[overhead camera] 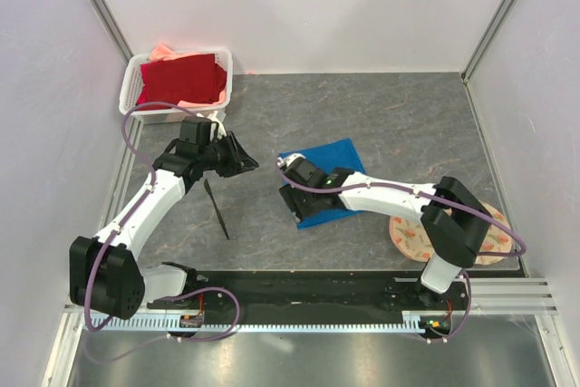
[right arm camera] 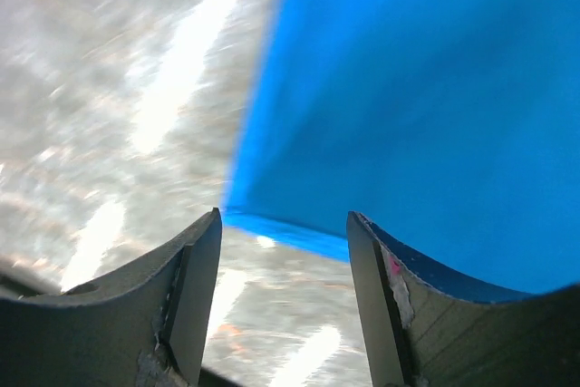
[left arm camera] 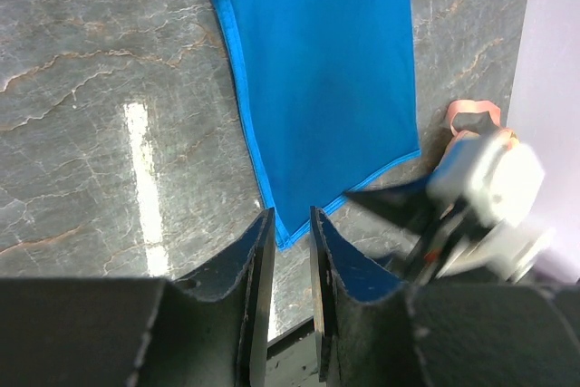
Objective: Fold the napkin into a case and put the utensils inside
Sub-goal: Pick up the lower triangle-folded napkin from the center of the board.
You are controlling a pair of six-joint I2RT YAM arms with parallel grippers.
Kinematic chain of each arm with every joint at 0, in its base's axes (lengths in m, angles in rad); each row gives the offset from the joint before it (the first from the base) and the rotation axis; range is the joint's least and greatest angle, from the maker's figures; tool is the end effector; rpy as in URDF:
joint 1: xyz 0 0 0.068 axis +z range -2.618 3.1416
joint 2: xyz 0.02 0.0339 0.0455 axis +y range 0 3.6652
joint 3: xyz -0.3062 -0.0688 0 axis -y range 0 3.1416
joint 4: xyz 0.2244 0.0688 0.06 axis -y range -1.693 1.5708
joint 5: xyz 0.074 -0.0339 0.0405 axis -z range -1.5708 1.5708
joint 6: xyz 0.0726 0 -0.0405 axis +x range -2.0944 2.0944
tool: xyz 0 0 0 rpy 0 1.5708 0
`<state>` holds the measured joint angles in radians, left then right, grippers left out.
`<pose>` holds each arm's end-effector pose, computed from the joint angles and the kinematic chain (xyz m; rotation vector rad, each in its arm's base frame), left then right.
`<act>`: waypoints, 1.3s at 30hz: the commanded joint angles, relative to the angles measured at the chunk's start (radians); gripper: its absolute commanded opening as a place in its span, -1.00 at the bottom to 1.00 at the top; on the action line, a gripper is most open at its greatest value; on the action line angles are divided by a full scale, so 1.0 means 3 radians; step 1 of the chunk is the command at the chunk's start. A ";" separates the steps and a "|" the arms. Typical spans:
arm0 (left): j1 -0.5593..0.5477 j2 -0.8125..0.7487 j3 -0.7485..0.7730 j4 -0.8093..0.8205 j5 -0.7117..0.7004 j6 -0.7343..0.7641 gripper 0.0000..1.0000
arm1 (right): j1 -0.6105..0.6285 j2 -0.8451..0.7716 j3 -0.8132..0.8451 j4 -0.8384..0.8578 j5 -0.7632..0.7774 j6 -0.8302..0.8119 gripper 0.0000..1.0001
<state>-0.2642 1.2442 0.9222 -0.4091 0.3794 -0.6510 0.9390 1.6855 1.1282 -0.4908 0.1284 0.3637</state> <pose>0.2429 -0.0936 0.2950 -0.2595 2.3956 -0.8870 0.2143 0.2770 0.2234 -0.7041 2.5395 0.2925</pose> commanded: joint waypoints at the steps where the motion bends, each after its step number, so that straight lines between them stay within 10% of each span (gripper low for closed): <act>1: 0.0052 -0.0072 -0.0067 0.0060 0.0136 -0.0013 -0.42 | 0.0183 0.0174 0.0222 -0.0052 -0.0029 0.0112 0.29; 21: 0.0216 -0.0159 -0.0185 0.0096 0.0290 0.0038 -0.42 | 0.0306 0.0584 0.0079 0.0005 0.0277 0.0148 -0.06; 27: 0.0252 -0.0144 -0.0221 0.0121 0.0305 0.0012 -0.41 | 0.0316 0.0548 0.0095 0.0000 0.0385 0.0168 -0.71; 39: 0.0287 0.0106 -0.0405 0.0346 0.0438 -0.0263 0.05 | 0.0225 -0.0065 -0.0012 0.0352 -0.0692 0.0270 -1.00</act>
<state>-0.1844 1.2263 0.8257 -0.3790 0.4576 -0.6636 1.0279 1.7775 1.1534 -0.4622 0.0830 0.4137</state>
